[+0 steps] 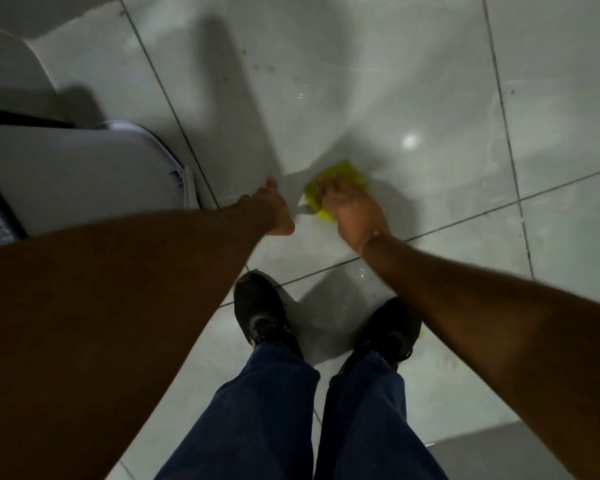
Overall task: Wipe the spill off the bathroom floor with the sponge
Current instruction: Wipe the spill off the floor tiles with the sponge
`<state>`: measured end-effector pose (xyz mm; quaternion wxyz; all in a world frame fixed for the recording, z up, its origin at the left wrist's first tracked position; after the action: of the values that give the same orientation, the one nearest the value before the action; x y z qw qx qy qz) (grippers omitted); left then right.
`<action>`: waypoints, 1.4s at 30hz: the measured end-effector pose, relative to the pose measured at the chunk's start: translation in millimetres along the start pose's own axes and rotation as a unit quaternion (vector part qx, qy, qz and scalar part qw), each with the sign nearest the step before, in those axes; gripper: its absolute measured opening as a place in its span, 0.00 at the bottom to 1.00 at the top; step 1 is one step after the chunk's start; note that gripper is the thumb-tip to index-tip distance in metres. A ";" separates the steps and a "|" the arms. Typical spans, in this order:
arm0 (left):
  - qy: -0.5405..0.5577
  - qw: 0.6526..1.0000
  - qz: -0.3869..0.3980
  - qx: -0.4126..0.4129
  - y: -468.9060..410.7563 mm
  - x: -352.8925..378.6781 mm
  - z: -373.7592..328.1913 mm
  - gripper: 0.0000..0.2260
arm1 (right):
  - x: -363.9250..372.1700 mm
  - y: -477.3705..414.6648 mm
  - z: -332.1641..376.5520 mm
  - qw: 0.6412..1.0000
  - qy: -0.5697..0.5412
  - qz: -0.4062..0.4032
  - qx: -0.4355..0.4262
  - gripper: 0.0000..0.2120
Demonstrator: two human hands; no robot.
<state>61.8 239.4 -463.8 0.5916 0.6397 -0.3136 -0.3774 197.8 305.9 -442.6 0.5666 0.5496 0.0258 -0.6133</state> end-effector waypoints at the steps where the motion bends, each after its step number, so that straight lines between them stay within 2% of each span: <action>1: 0.006 1.000 -0.004 0.009 -2.6 -3.6 0.5 0.41 | 18.2 16.7 10.1 0.998 0.021 0.035 -0.047 0.30; 3: 0.037 0.999 -0.020 0.028 -4.1 -9.6 3.9 0.39 | 38.1 46.4 2.9 0.991 0.049 0.083 -0.098 0.31; 6: 0.061 0.993 -0.082 0.053 -0.8 -10.2 12.0 0.40 | 19.4 61.6 -38.6 0.991 0.091 0.038 -0.093 0.30; 8: 0.054 0.992 -0.084 0.077 1.0 4.9 7.9 0.45 | -7.8 63.3 -88.8 0.997 0.076 -0.022 -0.016 0.30; 9: 0.047 0.992 -0.087 0.082 2.3 11.7 6.0 0.47 | -21.1 64.0 -118.9 0.996 0.052 -0.041 0.055 0.31; 12: 0.018 0.990 -0.115 0.080 6.5 19.1 -0.6 0.50 | -49.1 66.9 -189.1 0.962 -0.038 -0.084 0.257 0.34; 15: 0.015 0.989 -0.135 0.067 9.9 23.1 -8.4 0.51 | -49.6 56.1 -193.9 0.930 -0.109 -0.101 0.335 0.36; 17: 0.023 0.987 -0.147 0.064 10.4 24.9 -11.7 0.51 | -42.4 47.3 -168.4 0.931 -0.113 -0.120 0.327 0.33; 18: 0.022 0.986 -0.151 0.063 10.2 25.6 -12.5 0.51 | -36.8 43.1 -143.6 0.943 -0.073 -0.122 0.300 0.31; 21: 0.012 0.986 -0.155 0.067 9.3 26.6 -12.8 0.52 | 5.1 37.8 -58.9 0.989 -0.040 -0.076 0.123 0.31; 23: 0.001 0.985 -0.161 0.065 10.9 25.7 -11.6 0.51 | 30.6 48.2 -22.9 0.999 -0.004 -0.039 0.034 0.32; 25: -0.007 0.984 -0.166 0.064 13.5 26.7 -9.9 0.50 | 46.6 62.1 -15.3 0.999 0.026 0.004 -0.027 0.31; 27: -0.009 0.983 -0.173 0.069 15.5 29.5 -10.9 0.50 | 42.0 70.2 -27.9 0.996 0.055 0.001 -0.068 0.31; 28: -0.007 0.982 -0.176 0.071 16.2 30.9 -12.0 0.50 | 34.8 71.1 -40.0 0.996 0.061 -0.013 -0.069 0.30; 30: -0.002 0.980 -0.185 0.076 16.7 34.0 -15.7 0.49 | 10.4 69.1 -79.9 0.998 0.031 -0.057 -0.017 0.28; 32: 0.000 0.977 -0.198 0.073 17.3 35.1 -18.2 0.49 | -16.6 66.3 -131.0 0.989 -0.047 -0.101 0.098 0.31; 34: 0.001 0.975 -0.212 0.068 17.3 36.5 -21.3 0.48 | -35.8 63.3 -176.8 0.962 -0.099 -0.115 0.225 0.34; 36: -0.001 0.973 -0.223 0.064 16.7 37.6 -24.3 0.47 | -44.8 53.0 -199.1 0.936 -0.147 -0.112 0.299 0.37; 39: 0.005 0.972 -0.229 0.060 15.8 37.8 -25.3 0.47 | -43.4 37.8 -183.0 0.911 -0.195 -0.139 0.335 0.35; 42: 0.010 0.973 -0.223 0.059 15.7 37.4 -26.1 0.47 | -29.1 23.7 -127.2 0.934 -0.181 -0.143 0.273 0.30</action>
<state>104.2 219.6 -452.0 0.4568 0.7310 -0.1788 -0.4743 289.8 400.2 -458.3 0.2959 0.5533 -0.1669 -0.7606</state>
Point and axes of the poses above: each hand's wrist, its own y-axis away from the middle knuckle, its own x-axis out of the palm, z = x × y, the point moved 10 cm from there along -y, towards the middle knuckle, and after that the axes turned 9 degrees about z, right-handed, at the moved point
